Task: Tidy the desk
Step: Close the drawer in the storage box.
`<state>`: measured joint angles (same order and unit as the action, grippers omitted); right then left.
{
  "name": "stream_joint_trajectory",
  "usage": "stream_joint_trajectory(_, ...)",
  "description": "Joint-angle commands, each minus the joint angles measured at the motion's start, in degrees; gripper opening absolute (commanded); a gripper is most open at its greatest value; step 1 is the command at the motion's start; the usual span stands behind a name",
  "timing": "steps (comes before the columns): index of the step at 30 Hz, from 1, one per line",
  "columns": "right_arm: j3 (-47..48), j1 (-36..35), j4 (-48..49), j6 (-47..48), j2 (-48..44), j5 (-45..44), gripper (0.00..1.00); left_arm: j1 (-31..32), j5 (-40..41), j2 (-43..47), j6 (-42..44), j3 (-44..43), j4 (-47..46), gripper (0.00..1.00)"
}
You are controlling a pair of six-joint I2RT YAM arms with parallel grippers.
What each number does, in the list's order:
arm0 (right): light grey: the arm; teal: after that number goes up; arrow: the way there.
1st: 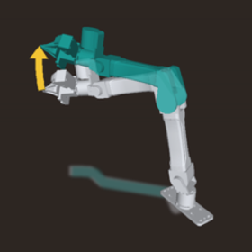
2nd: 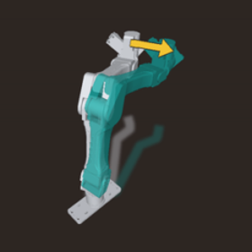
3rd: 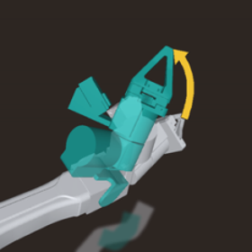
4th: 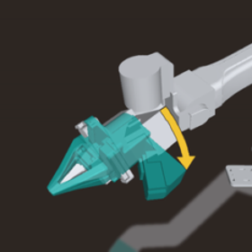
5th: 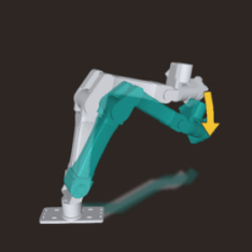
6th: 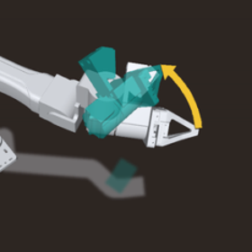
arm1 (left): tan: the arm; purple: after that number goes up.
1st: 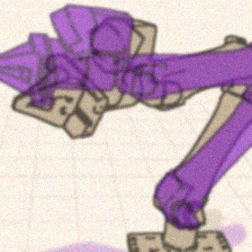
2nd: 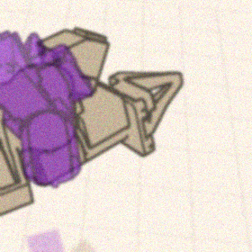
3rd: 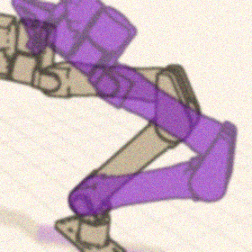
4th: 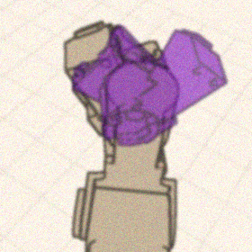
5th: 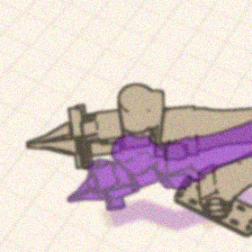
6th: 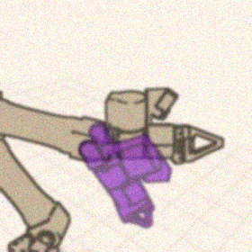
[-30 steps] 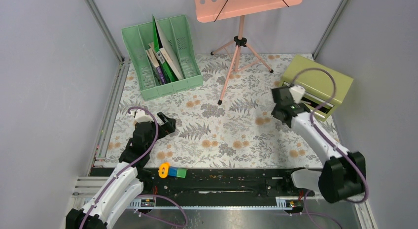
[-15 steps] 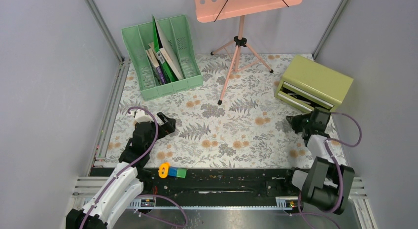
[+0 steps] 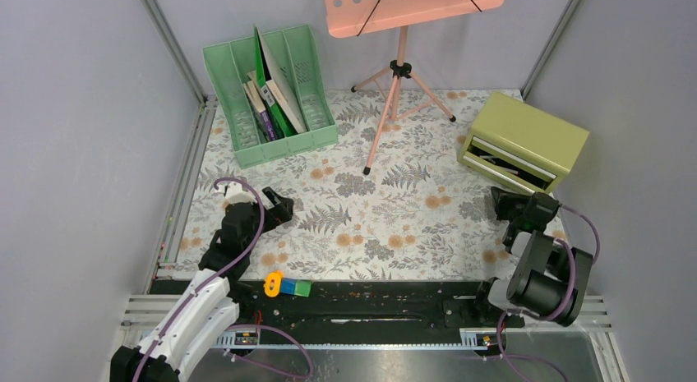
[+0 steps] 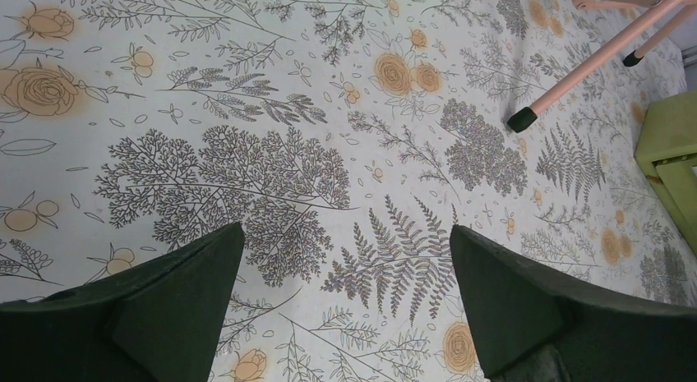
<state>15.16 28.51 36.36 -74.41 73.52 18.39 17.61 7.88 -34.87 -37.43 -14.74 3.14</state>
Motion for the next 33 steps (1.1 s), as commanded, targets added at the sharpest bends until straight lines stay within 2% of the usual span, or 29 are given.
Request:
stream_joint_trajectory(1,0.91,0.21,10.09,-4.11,6.51,-3.22,0.0,-0.39,-1.28,-0.88,0.87,-0.92,-2.87,0.99)
stream_joint_trajectory(9,0.54,0.6,32.55,-12.11,23.11,-2.99,0.0,-0.58,-1.45,-0.48,0.87,-0.73,-2.9,0.99)
stream_joint_trajectory(14,0.82,0.78,39.43,-15.86,29.42,-3.34,0.0,-0.65,-1.49,-0.81,0.87,-0.81,-2.87,0.99)
stream_joint_trajectory(20,1.66,0.93,36.92,-13.79,27.18,-2.45,0.0,-0.74,-1.56,-0.88,0.94,-0.81,-2.87,0.99)
stream_joint_trajectory(28,8.71,1.21,16.37,-4.34,17.43,-3.51,0.0,-0.75,-2.25,-0.87,1.39,-0.9,-2.84,0.99)
stream_joint_trajectory(33,10.93,1.46,16.54,-4.35,19.48,-3.12,0.0,-0.64,-4.08,0.2,3.04,-0.61,-4.99,0.99)
